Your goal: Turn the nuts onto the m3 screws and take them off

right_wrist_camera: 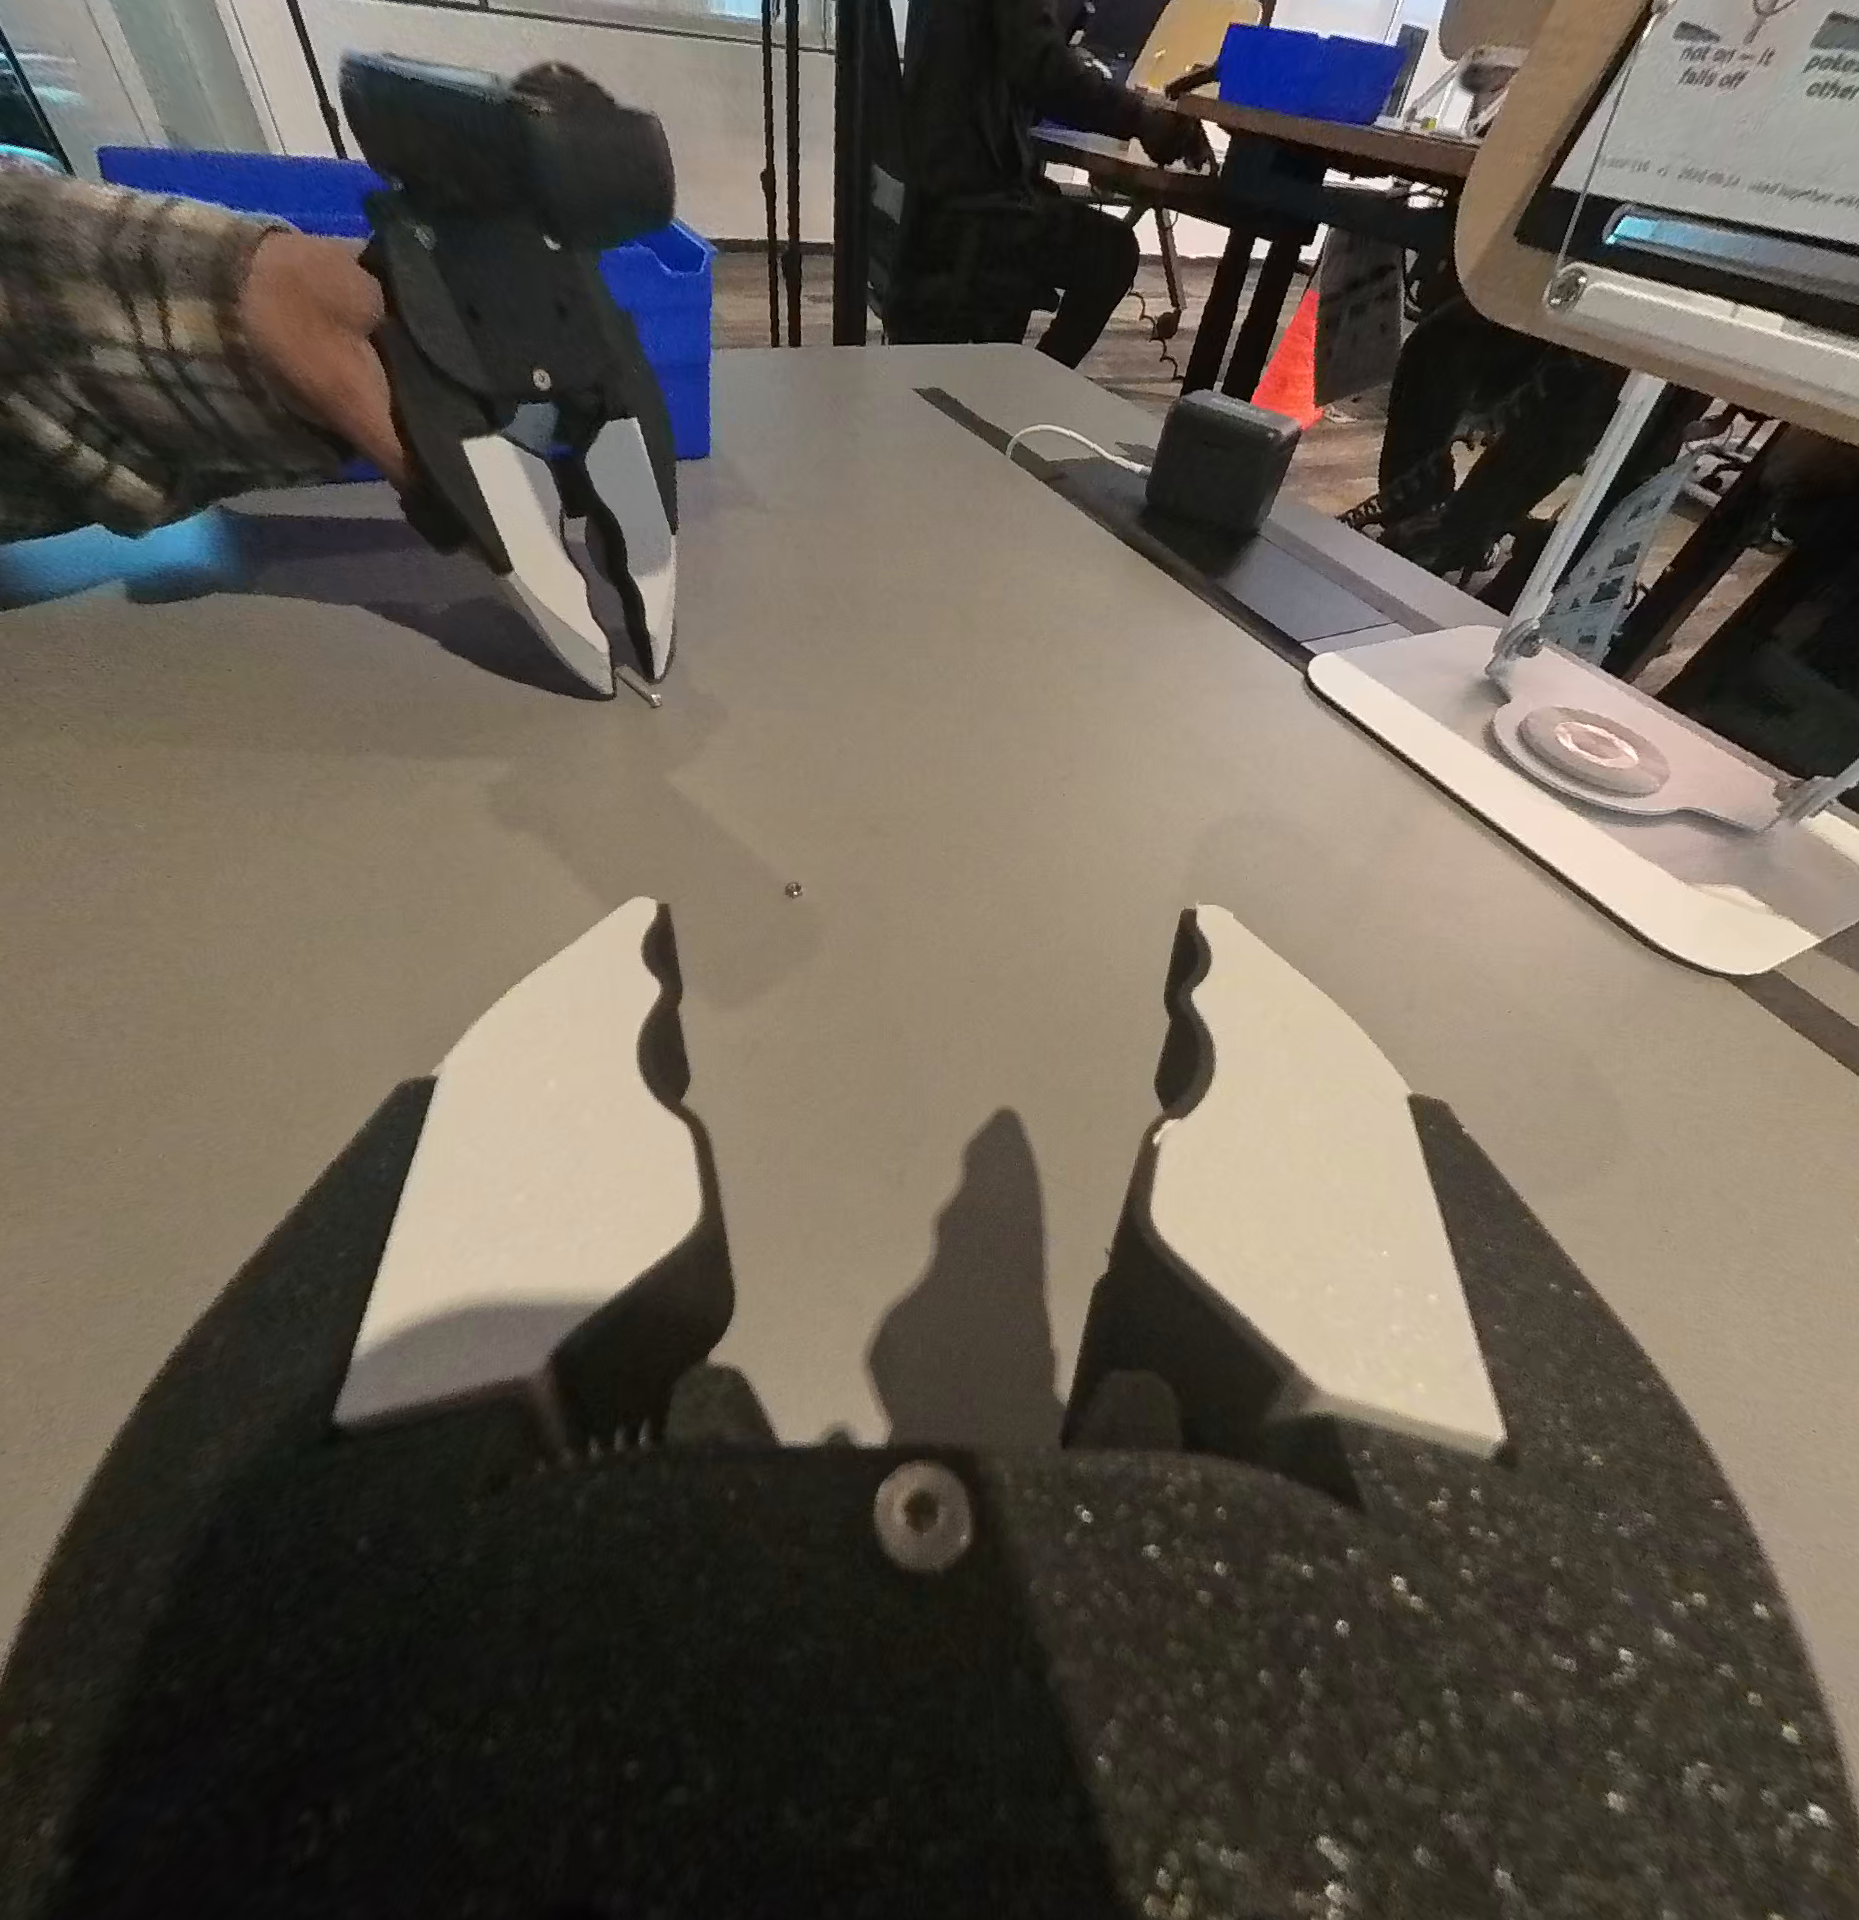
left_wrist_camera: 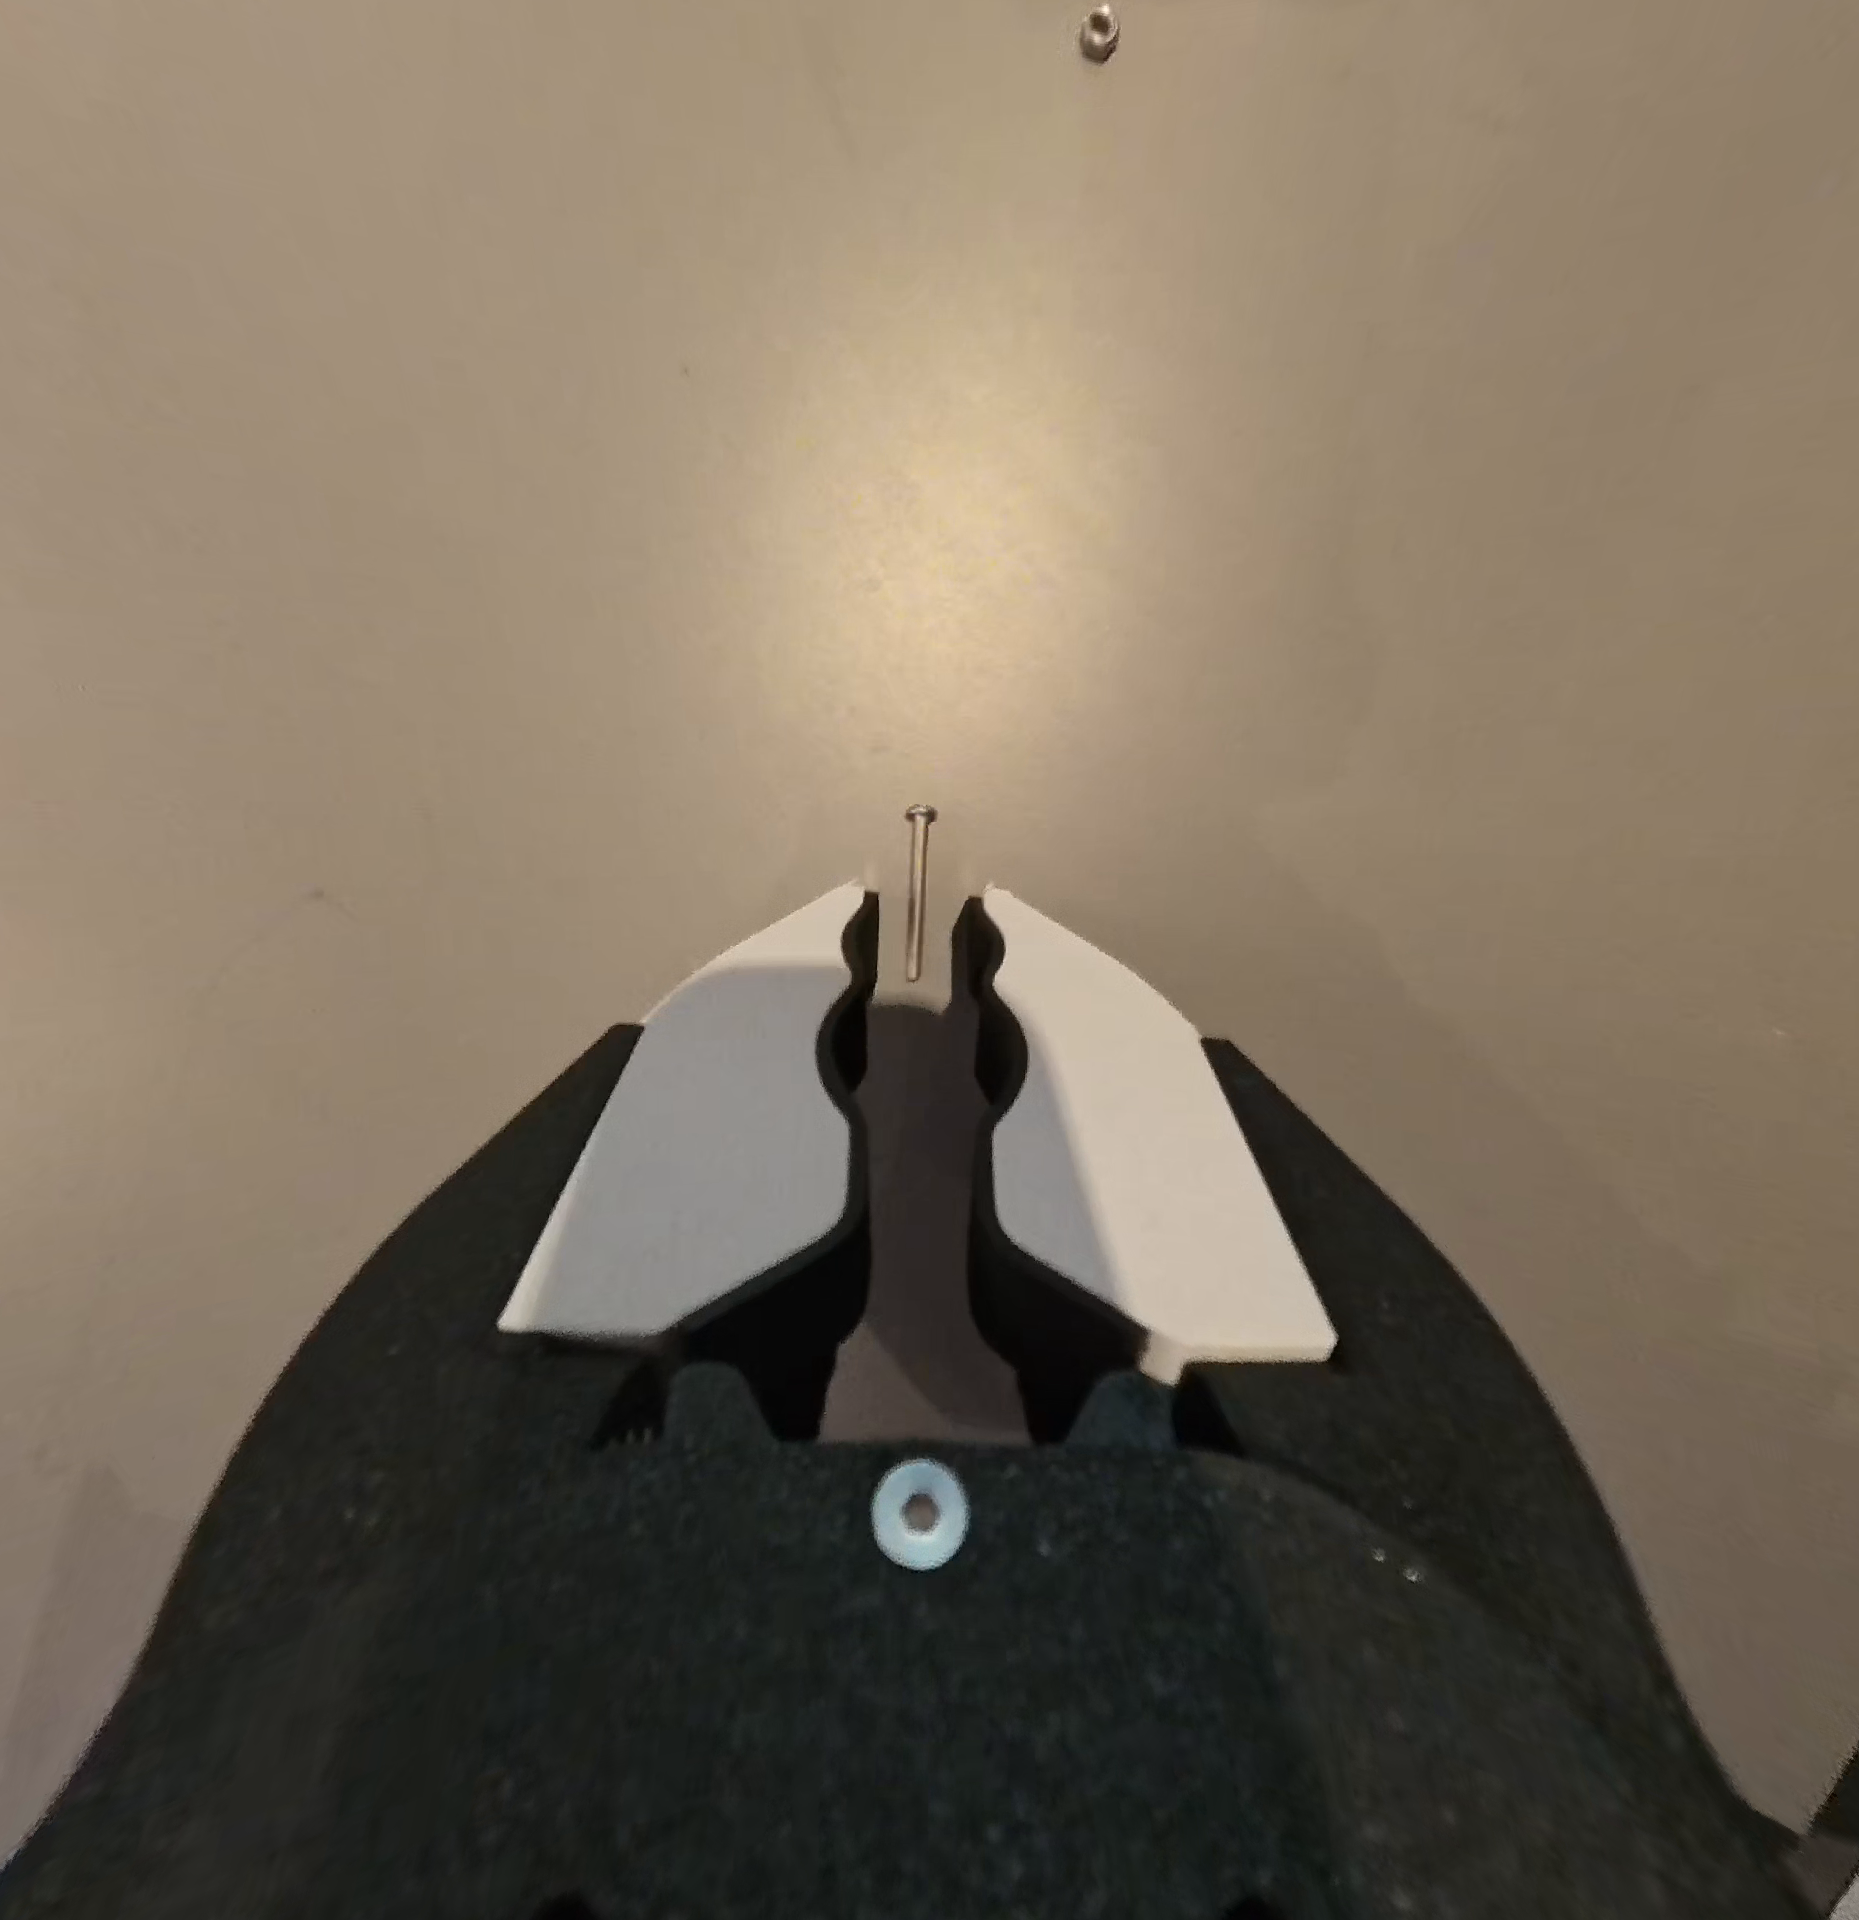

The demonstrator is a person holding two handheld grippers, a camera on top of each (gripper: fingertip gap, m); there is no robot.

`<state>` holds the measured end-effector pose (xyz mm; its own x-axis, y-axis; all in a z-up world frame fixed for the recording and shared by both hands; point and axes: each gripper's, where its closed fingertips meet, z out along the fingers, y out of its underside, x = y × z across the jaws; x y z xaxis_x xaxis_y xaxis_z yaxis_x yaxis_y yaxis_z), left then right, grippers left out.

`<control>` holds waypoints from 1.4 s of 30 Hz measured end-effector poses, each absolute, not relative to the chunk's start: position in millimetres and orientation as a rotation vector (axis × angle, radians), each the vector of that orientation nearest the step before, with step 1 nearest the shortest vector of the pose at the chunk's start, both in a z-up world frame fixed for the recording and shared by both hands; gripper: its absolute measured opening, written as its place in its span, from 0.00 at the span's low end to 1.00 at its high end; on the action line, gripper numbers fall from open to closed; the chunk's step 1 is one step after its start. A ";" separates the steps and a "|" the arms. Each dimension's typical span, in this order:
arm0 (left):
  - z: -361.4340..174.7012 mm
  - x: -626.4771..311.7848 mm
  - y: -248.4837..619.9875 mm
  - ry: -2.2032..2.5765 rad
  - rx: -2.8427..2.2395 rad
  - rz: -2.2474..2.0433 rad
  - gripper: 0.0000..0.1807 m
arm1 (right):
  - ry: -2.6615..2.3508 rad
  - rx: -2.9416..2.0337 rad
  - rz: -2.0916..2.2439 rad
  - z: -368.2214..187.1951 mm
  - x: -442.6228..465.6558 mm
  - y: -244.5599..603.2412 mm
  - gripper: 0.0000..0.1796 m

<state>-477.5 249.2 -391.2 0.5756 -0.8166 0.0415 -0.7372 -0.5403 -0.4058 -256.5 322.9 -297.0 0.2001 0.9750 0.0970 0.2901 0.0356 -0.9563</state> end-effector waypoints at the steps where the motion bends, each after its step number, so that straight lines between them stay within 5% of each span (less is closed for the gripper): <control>1: -391.2 -477.6 249.1 1.263 -2.466 -0.324 0.08 | -1.280 -1.458 0.849 -297.0 -256.3 322.9 0.50; 31: -366.4 -445.0 264.2 1.101 -2.292 -0.528 0.01 | -1.283 -1.440 0.956 -292.5 -265.9 313.8 0.47; 42: -322.0 -377.4 284.1 1.024 -2.041 -0.738 0.01 | -1.425 -1.336 1.163 -269.1 -310.0 307.6 0.29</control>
